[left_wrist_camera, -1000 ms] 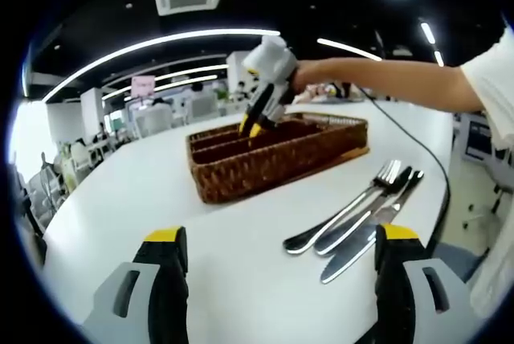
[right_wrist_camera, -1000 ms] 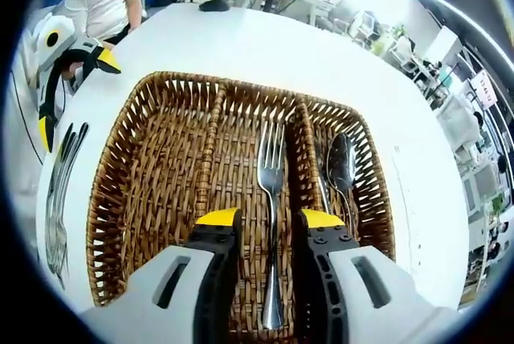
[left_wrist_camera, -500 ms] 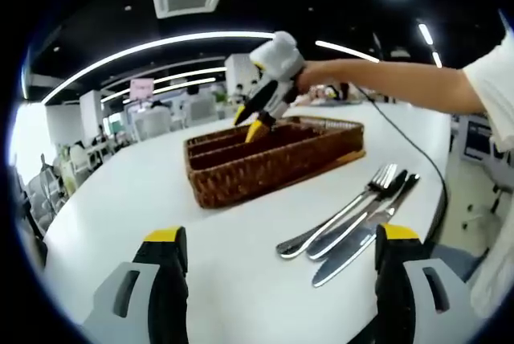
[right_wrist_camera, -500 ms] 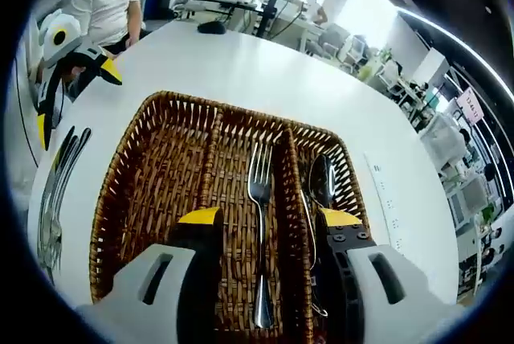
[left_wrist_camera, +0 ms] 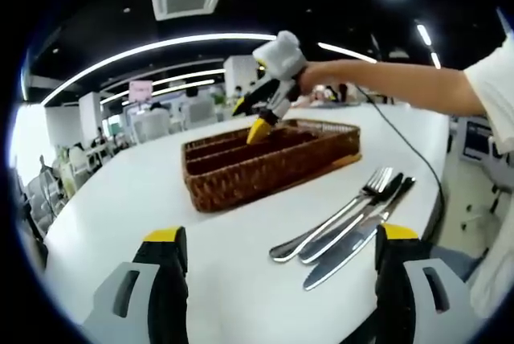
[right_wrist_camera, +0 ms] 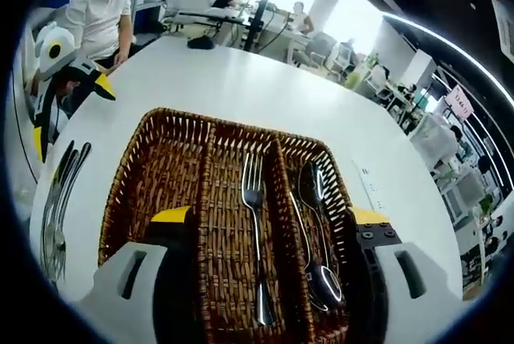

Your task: Arrange the knives, forks, and spoons in their matching storage slots by inserting each utensil handle-first until every utensil is classified and aligned in the correct compartment

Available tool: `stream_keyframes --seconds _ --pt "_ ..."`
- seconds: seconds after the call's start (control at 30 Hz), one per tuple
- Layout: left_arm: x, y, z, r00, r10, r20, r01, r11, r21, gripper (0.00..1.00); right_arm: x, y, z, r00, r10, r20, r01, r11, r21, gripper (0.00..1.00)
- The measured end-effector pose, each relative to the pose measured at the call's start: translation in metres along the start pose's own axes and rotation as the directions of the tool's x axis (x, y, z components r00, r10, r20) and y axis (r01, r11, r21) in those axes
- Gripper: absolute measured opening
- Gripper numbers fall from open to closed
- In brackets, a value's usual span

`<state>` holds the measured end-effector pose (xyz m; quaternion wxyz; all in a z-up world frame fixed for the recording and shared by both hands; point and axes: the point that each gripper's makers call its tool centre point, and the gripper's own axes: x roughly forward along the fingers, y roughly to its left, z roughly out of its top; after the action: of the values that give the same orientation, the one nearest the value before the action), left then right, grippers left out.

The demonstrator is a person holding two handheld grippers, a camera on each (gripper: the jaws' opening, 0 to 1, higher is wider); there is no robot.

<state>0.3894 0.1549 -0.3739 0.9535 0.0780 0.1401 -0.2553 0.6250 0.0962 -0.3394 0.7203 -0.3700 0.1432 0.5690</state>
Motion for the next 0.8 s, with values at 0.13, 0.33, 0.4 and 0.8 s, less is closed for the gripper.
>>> stream_keyframes --seconds 0.13,0.33,0.4,0.8 --pt "0.001 -0.001 0.001 1.0 -0.004 0.001 0.004 1.0 -0.001 0.99 -0.001 0.003 -0.002 1.0 0.006 0.014 -0.006 1.0 0.014 0.82" --pt "0.001 -0.002 0.002 1.0 0.001 0.007 -0.001 1.0 -0.013 0.99 -0.004 -0.005 0.003 0.994 -0.037 0.106 0.029 0.997 0.075 1.0" --pt "0.001 -0.001 0.003 1.0 0.004 0.01 -0.004 1.0 -0.015 0.99 -0.006 -0.004 0.001 0.993 -0.04 0.113 0.03 0.995 0.09 1.0" --pt "0.0 -0.004 0.005 1.0 0.001 0.02 0.0 1.0 -0.018 0.99 -0.016 0.009 -0.002 0.987 -0.052 0.151 0.028 0.988 0.155 1.0"
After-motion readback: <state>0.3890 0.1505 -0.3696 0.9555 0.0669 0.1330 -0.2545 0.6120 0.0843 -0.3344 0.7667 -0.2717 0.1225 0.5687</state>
